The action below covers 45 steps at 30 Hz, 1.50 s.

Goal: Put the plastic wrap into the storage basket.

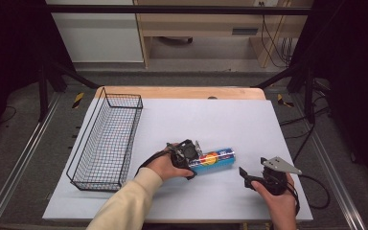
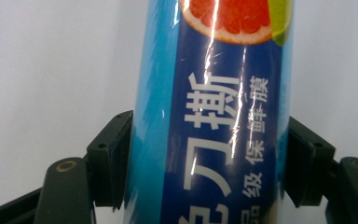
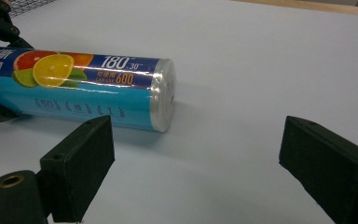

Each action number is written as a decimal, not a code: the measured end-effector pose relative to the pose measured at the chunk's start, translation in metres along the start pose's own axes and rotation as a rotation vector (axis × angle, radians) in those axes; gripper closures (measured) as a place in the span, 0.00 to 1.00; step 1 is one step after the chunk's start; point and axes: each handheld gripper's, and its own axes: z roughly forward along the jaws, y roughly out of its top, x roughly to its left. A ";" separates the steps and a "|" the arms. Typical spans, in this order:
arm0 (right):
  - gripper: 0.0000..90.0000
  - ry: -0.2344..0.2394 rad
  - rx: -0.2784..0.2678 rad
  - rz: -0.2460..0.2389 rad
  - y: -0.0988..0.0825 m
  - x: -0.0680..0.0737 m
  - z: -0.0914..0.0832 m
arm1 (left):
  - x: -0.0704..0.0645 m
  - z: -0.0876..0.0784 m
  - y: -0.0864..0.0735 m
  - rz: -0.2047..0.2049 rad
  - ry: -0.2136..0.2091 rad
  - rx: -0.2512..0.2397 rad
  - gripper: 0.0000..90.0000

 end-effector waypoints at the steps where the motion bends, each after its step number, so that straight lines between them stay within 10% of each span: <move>1: 0.12 -0.001 0.000 0.000 0.000 0.000 0.000 | -0.001 0.000 0.000 0.002 0.001 0.000 0.33; 8: 0.12 0.001 0.001 0.000 0.000 0.000 0.000 | -0.003 -0.001 0.004 0.040 0.019 0.034 0.34; 26: 0.12 0.005 -0.009 0.007 0.000 -0.002 -0.001 | -0.010 -0.009 0.007 -0.017 0.007 0.027 0.35; 45: 0.12 0.014 -0.017 0.021 0.000 -0.003 -0.001 | 0.001 -0.074 0.014 -0.070 0.079 0.037 0.36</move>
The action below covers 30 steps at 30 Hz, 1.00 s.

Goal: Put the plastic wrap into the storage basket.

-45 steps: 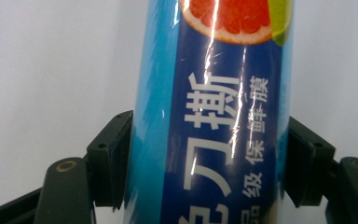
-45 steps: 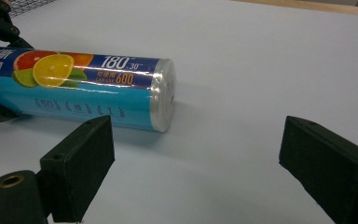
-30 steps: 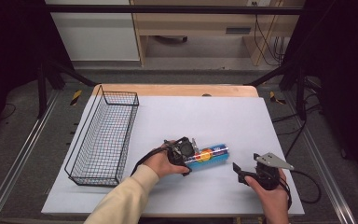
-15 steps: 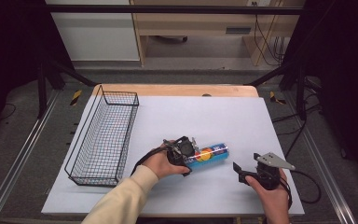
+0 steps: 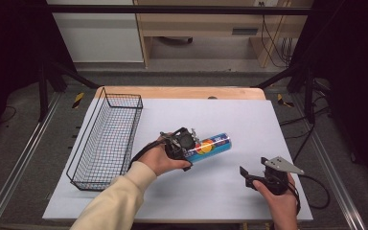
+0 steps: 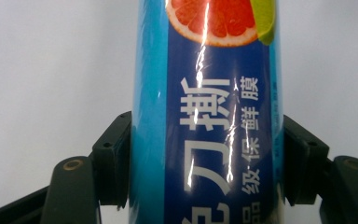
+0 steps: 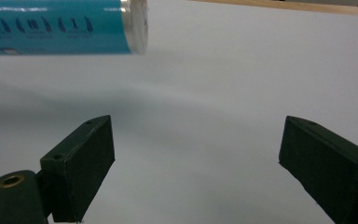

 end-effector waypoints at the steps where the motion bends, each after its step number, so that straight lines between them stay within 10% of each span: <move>1: 0.12 0.001 -0.001 0.002 0.000 0.000 0.000 | 0.001 -0.004 0.000 -0.005 0.009 0.004 0.36; 20: 0.12 -0.006 -0.002 -0.001 0.000 0.002 0.001 | 0.034 -0.075 -0.032 -0.168 0.123 0.037 0.36; 30: 0.12 -0.007 -0.004 -0.001 0.000 0.002 0.001 | 0.042 -0.083 -0.038 -0.192 0.143 0.049 0.36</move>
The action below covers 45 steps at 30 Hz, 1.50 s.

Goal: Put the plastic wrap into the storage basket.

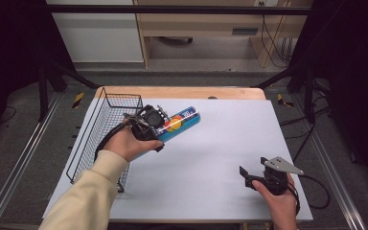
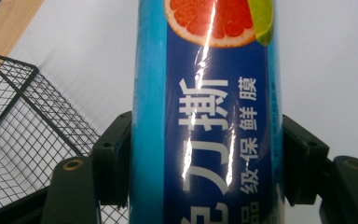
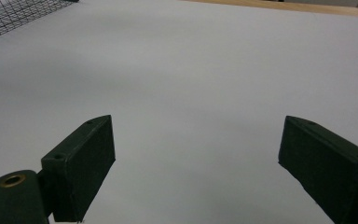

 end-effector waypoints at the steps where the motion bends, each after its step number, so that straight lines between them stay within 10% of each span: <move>1: 0.12 0.000 0.000 0.000 0.000 0.000 0.000 | 0.000 0.000 0.000 0.000 0.000 0.000 0.36; 15: 0.12 0.002 0.002 0.003 0.000 0.000 0.000 | 0.002 -0.004 -0.004 -0.013 -0.011 0.003 0.36; 45: 0.12 0.000 0.005 0.005 0.000 0.000 0.000 | 0.055 -0.030 -0.061 -0.250 0.108 0.097 0.36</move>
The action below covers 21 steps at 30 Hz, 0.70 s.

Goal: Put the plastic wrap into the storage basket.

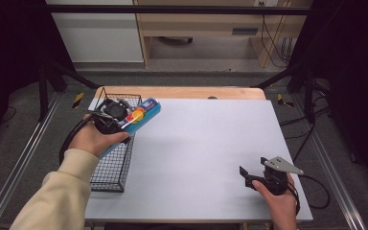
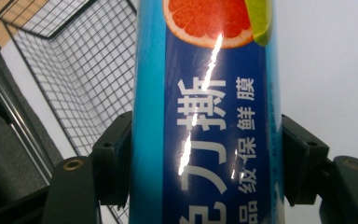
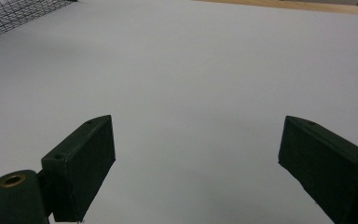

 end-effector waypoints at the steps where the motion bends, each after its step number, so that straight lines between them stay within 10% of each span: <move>1: 0.12 -0.001 0.000 0.000 0.000 0.000 0.000 | 0.003 0.001 -0.002 -0.009 0.000 0.006 0.36; 21: 0.12 0.002 0.004 -0.004 0.000 0.000 0.000 | 0.028 0.012 -0.022 -0.104 0.050 0.082 0.36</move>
